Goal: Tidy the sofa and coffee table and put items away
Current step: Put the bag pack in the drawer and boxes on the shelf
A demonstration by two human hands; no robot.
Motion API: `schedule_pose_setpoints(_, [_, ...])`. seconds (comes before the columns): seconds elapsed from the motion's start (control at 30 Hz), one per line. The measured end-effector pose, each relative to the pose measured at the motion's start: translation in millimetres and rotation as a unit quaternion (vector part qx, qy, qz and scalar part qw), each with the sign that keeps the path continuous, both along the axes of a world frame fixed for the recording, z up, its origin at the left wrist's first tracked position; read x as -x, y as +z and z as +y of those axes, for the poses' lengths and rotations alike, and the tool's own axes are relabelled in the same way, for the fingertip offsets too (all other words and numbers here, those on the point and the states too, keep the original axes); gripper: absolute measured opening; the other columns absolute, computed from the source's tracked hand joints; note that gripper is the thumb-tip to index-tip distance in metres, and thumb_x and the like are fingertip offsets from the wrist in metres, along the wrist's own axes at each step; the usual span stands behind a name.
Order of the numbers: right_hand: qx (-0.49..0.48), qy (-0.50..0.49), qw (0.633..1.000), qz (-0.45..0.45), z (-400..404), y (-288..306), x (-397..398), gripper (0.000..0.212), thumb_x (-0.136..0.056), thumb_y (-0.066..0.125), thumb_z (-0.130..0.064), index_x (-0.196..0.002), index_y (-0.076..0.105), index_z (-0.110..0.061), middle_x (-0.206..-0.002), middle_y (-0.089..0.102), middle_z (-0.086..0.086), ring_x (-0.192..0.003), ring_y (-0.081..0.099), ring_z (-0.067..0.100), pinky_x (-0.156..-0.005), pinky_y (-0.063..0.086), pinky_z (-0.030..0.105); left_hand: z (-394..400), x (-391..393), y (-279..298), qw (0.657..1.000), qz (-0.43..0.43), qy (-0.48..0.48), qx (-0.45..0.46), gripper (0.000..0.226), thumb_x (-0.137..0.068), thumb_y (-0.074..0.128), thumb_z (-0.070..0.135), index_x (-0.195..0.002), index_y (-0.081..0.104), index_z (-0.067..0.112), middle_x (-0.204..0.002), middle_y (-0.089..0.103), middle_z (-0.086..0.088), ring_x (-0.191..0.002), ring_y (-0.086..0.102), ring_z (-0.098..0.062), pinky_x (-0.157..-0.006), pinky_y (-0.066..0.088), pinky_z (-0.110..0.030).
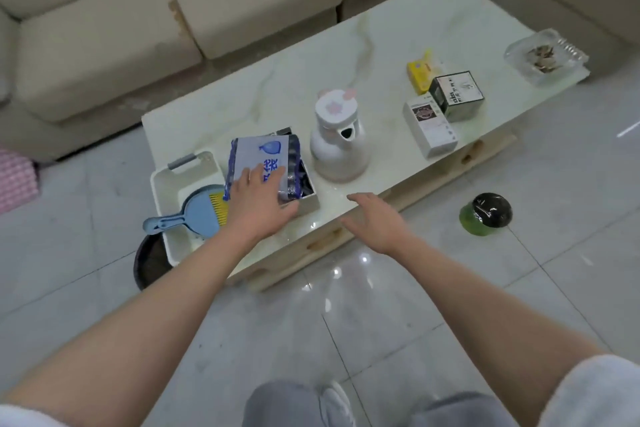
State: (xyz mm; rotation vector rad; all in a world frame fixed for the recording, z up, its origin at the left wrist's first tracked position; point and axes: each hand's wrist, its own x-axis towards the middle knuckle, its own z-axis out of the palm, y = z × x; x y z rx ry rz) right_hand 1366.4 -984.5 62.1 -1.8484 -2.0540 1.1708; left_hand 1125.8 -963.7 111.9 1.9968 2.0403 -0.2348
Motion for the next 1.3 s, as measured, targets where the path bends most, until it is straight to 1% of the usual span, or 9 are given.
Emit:
schedule_pose_setpoints(0.23, [-0.133,0.070,0.989,0.010,42.7,-127.2,18.4,0.054,-0.097,0.054,-0.044,-0.145,0.048,-0.020,-0.152,0.044,0.006,-0.141,0.036,0.022,-0.115,0.023,0.027,4.3,9.1,-91.4,0.985,0.052,0.019,-0.166,0.083,-0.079,0.040,0.081,-0.145,0.041,0.031,-0.147,0.044,-0.011,-0.136,0.036,-0.035,-0.115,0.027,-0.052])
schedule_pose_setpoints(0.37, [-0.271,0.109,0.952,-0.088,49.2,-171.8,33.5,0.064,-0.089,0.044,-0.068,-0.141,0.052,-0.031,-0.153,0.045,0.009,-0.141,0.036,0.031,-0.117,0.021,0.043,14.6,3.4,-107.0,0.969,0.070,0.044,-0.234,0.090,-0.071,0.037,0.091,-0.139,0.046,0.032,-0.129,0.050,-0.011,-0.120,0.045,-0.034,-0.111,0.031,-0.051])
schedule_pose_setpoints(0.53, [-0.340,0.080,0.931,-0.108,49.8,-184.5,37.4,0.080,-0.078,0.037,-0.086,-0.140,0.050,-0.037,-0.152,0.044,0.002,-0.139,0.035,0.025,-0.115,0.021,0.044,16.9,8.1,-112.1,0.960,0.052,0.029,-0.273,0.088,-0.068,0.041,0.093,-0.132,0.049,0.033,-0.118,0.049,-0.008,-0.111,0.047,-0.034,-0.105,0.037,-0.050])
schedule_pose_setpoints(0.63, [-0.353,0.093,0.923,-0.124,49.3,-187.4,36.7,0.091,-0.071,0.036,-0.092,-0.142,0.048,-0.036,-0.153,0.043,0.004,-0.139,0.034,0.026,-0.115,0.023,0.045,18.1,7.9,-107.5,0.961,0.068,0.012,-0.268,0.080,-0.076,0.041,0.086,-0.132,0.049,0.030,-0.118,0.050,-0.010,-0.110,0.050,-0.035,-0.098,0.043,-0.049])
schedule_pose_setpoints(0.7, [-0.353,0.104,0.920,-0.136,49.3,-187.5,36.5,0.094,-0.070,0.034,-0.093,-0.144,0.044,-0.036,-0.154,0.040,0.004,-0.140,0.032,0.026,-0.116,0.020,0.045,21.3,5.6,-102.8,0.955,0.125,-0.013,-0.268,0.073,-0.083,0.039,0.081,-0.129,0.049,0.025,-0.116,0.052,-0.012,-0.102,0.057,-0.037,-0.081,0.048,-0.043])
schedule_pose_setpoints(0.77, [-0.345,0.112,0.922,-0.136,48.2,-185.8,34.9,0.094,-0.071,0.033,-0.093,-0.146,0.040,-0.037,-0.156,0.037,0.004,-0.142,0.029,0.027,-0.117,0.018,0.045,23.5,4.8,-97.5,0.942,0.199,-0.061,-0.262,0.066,-0.089,0.042,0.072,-0.126,0.048,0.018,-0.114,0.053,-0.016,-0.090,0.061,-0.039,-0.065,0.044,-0.039])
schedule_pose_setpoints(1.0, [-0.324,0.124,0.928,-0.136,48.5,-180.6,32.6,0.094,-0.072,0.028,-0.092,-0.148,0.035,-0.038,-0.159,0.032,0.004,-0.144,0.026,0.028,-0.119,0.015,0.045,38.4,16.6,-95.8,0.901,0.316,-0.114,-0.275,0.052,-0.078,0.076,0.039,-0.116,0.047,0.017,-0.098,0.058,-0.009,-0.073,0.063,-0.031,-0.049,0.031,-0.032])
schedule_pose_setpoints(1.17, [-0.311,0.137,0.931,-0.129,49.8,-180.4,30.2,0.092,-0.075,0.026,-0.091,-0.149,0.033,-0.037,-0.160,0.030,0.006,-0.145,0.024,0.029,-0.119,0.014,0.046,29.7,8.4,-111.6,0.874,0.313,-0.068,-0.365,0.056,-0.062,0.084,0.014,-0.109,0.053,0.012,-0.090,0.057,-0.012,-0.075,0.056,-0.032,-0.050,0.028,-0.033])
schedule_pose_setpoints(1.3, [-0.324,0.143,0.927,-0.126,49.6,-181.2,28.0,0.089,-0.077,0.029,-0.088,-0.150,0.033,-0.036,-0.160,0.030,0.007,-0.145,0.023,0.029,-0.119,0.013,0.045,8.7,-2.3,-86.0,0.796,0.245,-0.129,-0.538,0.011,-0.089,0.064,0.013,-0.097,0.057,0.009,-0.082,0.054,-0.015,-0.073,0.050,-0.033,-0.062,0.040,-0.042])
